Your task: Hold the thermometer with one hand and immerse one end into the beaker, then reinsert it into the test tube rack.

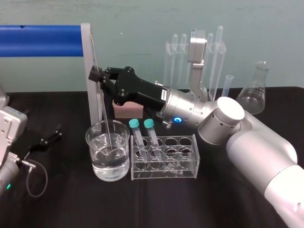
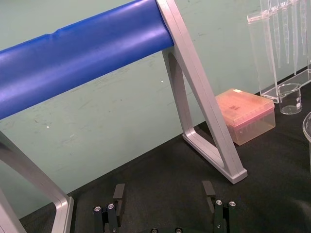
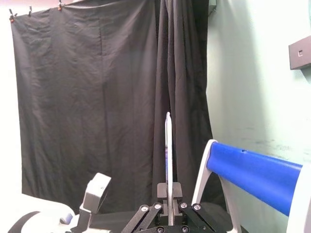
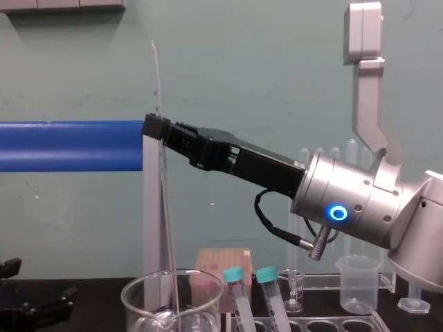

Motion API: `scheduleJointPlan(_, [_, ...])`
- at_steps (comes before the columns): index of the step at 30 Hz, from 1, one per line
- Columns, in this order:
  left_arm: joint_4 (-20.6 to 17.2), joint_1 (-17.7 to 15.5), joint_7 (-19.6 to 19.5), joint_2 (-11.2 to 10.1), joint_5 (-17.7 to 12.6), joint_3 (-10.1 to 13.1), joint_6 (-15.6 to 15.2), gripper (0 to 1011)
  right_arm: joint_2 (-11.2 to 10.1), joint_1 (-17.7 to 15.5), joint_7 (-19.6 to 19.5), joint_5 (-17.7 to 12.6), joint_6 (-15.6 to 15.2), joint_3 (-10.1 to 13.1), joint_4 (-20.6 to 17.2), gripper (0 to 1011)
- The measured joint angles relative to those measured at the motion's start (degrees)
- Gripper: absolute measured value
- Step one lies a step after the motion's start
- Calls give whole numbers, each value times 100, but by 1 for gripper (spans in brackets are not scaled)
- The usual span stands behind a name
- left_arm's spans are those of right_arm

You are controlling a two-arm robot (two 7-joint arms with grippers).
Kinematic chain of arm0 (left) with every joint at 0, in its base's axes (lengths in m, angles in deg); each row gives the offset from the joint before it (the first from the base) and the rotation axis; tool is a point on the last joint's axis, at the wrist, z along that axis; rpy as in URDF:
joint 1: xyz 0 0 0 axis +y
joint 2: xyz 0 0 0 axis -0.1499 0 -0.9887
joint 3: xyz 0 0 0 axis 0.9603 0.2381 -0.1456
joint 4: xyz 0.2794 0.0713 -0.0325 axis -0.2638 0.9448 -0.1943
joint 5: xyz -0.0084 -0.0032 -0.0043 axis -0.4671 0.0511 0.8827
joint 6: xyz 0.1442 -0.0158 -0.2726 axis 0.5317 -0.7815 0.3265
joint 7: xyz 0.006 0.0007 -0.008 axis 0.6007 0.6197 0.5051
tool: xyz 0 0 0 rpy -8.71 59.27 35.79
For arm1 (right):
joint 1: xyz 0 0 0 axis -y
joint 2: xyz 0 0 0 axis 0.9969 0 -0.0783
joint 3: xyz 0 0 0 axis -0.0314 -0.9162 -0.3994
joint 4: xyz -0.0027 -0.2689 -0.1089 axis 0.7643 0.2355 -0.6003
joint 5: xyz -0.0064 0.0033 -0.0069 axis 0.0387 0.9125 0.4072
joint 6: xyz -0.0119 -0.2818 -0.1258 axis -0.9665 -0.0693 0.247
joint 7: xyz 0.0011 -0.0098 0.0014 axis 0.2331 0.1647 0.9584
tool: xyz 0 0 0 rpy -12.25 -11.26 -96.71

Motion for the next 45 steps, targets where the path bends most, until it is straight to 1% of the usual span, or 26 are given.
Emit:
scheduleJointPlan(20, [0,0,0,0,0,0,0,1008,120,-44,18,245,-47,89,268,53])
scheduleJointPlan(31, [0,0,0,0,0,0,0,1008,117,-80,13,302,-85,128,262,53])
scheduleJointPlan(45, [0,0,0,0,0,0,0,1008,67,-159,-48,350,-170,132,100,53])
